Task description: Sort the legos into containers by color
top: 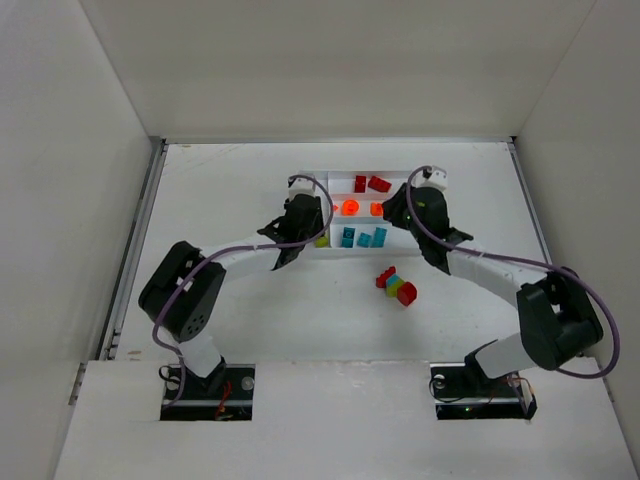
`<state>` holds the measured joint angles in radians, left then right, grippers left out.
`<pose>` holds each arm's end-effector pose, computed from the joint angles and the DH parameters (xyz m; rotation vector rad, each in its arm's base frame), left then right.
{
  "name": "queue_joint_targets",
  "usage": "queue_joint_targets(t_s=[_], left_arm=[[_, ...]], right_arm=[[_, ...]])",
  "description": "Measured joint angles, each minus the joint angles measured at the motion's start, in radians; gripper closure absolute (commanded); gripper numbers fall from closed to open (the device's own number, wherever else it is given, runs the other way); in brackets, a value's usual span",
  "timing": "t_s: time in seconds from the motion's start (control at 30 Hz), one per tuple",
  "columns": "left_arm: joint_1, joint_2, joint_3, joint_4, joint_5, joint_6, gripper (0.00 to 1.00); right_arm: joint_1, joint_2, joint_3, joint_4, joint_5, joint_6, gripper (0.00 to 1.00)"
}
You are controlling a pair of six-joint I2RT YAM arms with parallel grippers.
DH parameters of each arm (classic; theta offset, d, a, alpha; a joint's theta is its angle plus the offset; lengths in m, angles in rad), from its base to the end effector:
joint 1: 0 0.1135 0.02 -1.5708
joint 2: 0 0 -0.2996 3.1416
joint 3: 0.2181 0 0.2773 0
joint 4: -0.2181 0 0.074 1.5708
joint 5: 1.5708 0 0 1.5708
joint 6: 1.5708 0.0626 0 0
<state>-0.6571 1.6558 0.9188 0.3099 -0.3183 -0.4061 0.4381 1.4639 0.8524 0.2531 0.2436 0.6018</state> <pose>0.3348 -0.2335 0.2192 0.0450 1.9937 -0.3727 0.3418 0.1434 0.2578 0.3225 1.9188 0.4618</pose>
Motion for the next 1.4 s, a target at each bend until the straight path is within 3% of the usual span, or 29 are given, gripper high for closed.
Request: queue_joint_targets(t_s=[0.27,0.37,0.53,0.63,0.87,1.1,1.27,1.4], left_arm=[[0.055,0.155,0.185,-0.008,-0.022,0.045,0.76],[0.081,0.22,0.269,-0.007,-0.026,0.06,0.74],[0.119,0.307,0.355,-0.009,-0.026,0.077,0.59],[0.134,0.317,0.359,-0.02,-0.026,0.084,0.51],[0.125,0.31,0.357,-0.023,-0.026,0.084,0.48],[0.02,0.099,0.205,-0.027,-0.005,0.06,0.48],[-0.071,-0.1,0.053,-0.024,0.058,0.023,0.48],[-0.076,-0.252,-0.084,-0.04,0.094,-0.013,0.48]], right_arm=[[0.148,-0.13,-0.171,0.005,0.067,0.019,0.53],[0.183,-0.187,-0.203,0.01,0.092,0.023,0.44],[0.224,-0.293,-0.267,0.005,0.152,0.024,0.33],[0.25,-0.342,-0.3,-0.039,0.191,0.029,0.3],[0.385,-0.448,-0.342,-0.265,0.317,0.072,0.22],[0.538,-0.542,-0.336,-0.558,0.442,0.172,0.16],[0.551,-0.521,-0.289,-0.723,0.482,0.218,0.13],[0.526,-0.467,-0.266,-0.761,0.465,0.213,0.14]])
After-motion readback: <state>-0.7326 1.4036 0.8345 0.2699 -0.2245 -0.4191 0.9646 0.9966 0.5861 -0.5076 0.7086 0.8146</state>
